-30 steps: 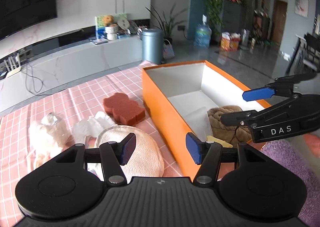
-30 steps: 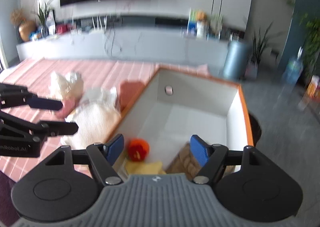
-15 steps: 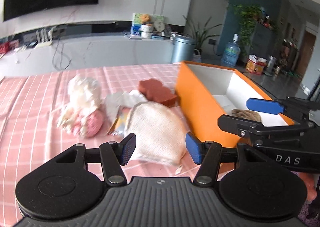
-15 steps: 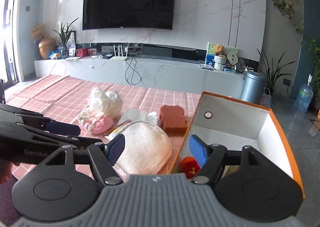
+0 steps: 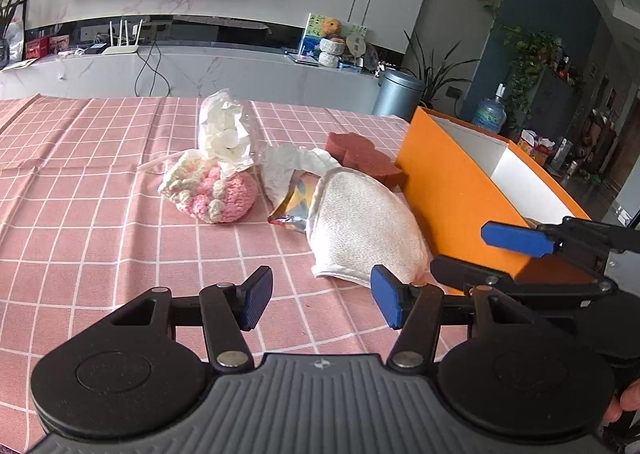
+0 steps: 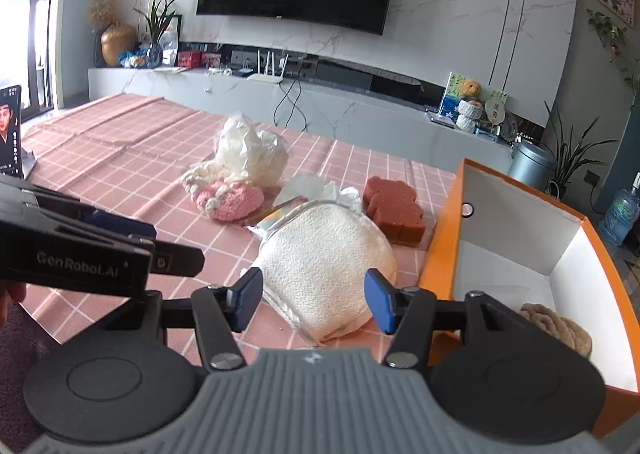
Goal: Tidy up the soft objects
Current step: 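Withdraw both grippers from the box back over the table, then reach the left gripper to the white terry pad and close on its edge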
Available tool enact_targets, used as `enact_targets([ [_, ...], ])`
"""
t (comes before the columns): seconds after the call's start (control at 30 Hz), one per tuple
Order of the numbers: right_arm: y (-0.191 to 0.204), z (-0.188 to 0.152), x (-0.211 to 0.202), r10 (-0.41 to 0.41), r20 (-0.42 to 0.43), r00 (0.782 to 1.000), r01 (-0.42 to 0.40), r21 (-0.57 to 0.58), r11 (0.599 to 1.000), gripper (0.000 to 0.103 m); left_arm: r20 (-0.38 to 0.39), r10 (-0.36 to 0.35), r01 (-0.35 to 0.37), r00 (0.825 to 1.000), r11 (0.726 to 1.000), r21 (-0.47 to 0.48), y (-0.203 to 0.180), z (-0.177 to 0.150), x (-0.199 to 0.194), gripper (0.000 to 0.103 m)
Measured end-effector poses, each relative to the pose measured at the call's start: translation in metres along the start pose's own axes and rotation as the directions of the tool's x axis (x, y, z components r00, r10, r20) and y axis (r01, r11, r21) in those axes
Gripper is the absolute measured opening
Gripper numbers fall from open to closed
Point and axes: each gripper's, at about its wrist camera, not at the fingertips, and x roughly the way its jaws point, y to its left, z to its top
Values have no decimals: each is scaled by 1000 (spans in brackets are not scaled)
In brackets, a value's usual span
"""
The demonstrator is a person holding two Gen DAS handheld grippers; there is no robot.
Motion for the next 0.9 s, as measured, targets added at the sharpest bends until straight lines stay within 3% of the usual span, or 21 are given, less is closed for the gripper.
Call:
enact_targets([
  [0.17,8,6,30,-2,-59,998,1,-16,1000,57,-21,29,-30,999,999,-23,10,3,7,66],
  [0.37,8,18,72,-30,-110,993,31,2,1000,73,-67,118,-118,991,993,-3,21,7,26,66],
  [0.53,-5,27,103,-43,-142,989,58,105,993,84,-73,132,-134,989,991,-23,33,16,38,66],
  [0.77,-21,23,133,13,-210,978,40,247,968,83,-75,125,-128,989,991,-37,41,25,58,66],
  [0.9,-24,15,134,42,-213,976,21,285,958,71,-87,107,-110,990,993,-36,39,23,65,66],
])
